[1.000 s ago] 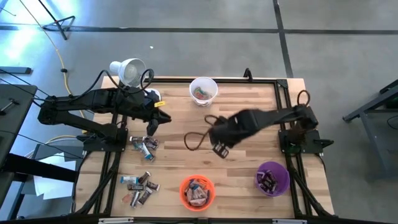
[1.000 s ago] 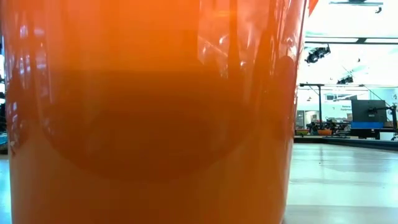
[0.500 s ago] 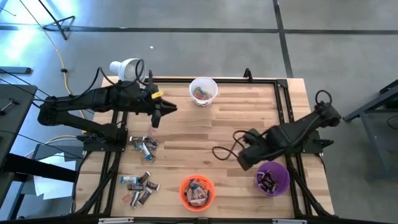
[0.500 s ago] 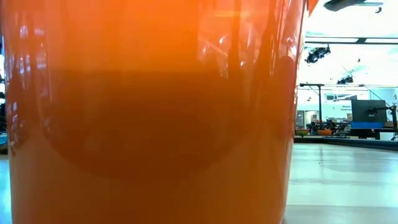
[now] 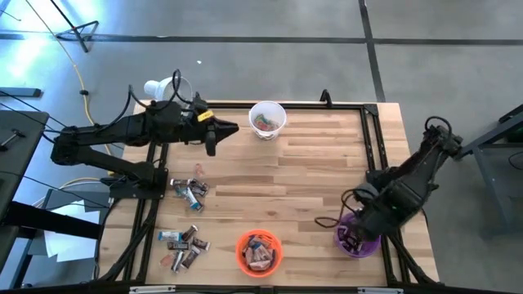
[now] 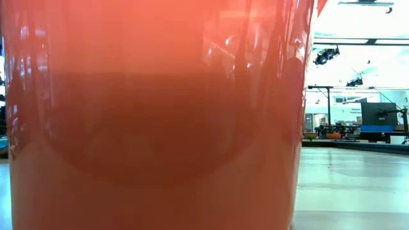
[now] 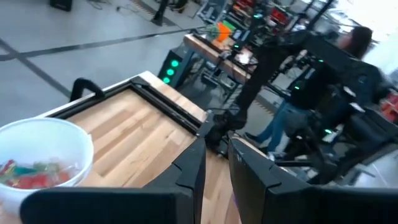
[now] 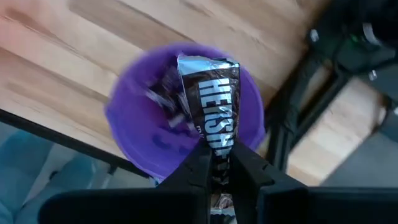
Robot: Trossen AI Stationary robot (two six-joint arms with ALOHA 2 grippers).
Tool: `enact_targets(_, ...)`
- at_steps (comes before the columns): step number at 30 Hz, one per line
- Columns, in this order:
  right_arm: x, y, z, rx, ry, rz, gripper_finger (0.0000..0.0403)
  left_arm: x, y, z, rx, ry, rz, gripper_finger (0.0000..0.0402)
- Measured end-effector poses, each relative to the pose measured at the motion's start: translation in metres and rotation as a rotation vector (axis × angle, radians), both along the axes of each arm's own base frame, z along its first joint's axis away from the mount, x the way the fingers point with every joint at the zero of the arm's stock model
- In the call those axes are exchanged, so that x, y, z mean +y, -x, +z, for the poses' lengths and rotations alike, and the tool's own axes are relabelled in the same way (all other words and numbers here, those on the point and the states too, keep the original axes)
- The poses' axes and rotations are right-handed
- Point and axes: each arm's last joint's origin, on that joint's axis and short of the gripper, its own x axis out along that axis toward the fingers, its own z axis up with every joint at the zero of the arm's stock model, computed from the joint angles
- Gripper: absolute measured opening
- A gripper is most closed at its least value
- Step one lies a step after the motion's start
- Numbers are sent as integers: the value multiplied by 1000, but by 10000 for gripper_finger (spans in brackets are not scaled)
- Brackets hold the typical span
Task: Organize candy in baskets
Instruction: Put the dark brown chocolate bar into the dark purple bucket, then put the orange gummy into the white bucket
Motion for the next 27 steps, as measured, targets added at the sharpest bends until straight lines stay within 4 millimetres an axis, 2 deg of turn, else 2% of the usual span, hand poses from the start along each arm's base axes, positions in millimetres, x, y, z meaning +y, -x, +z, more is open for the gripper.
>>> enact_targets(9,20,17,0,-21,-25,46,35,2,-21,-15,66,22,10,55)
enact_targets(16,31,17,1,-118,-69,204,83,0,-32,-24,105,46,-70,55)
enact_targets(22,27,15,0,-154,-5,238,142,-1,-33,-25,111,37,-100,55)
enact_targets(27,16,18,0,-126,117,197,160,-1,-28,-20,95,16,-98,55)
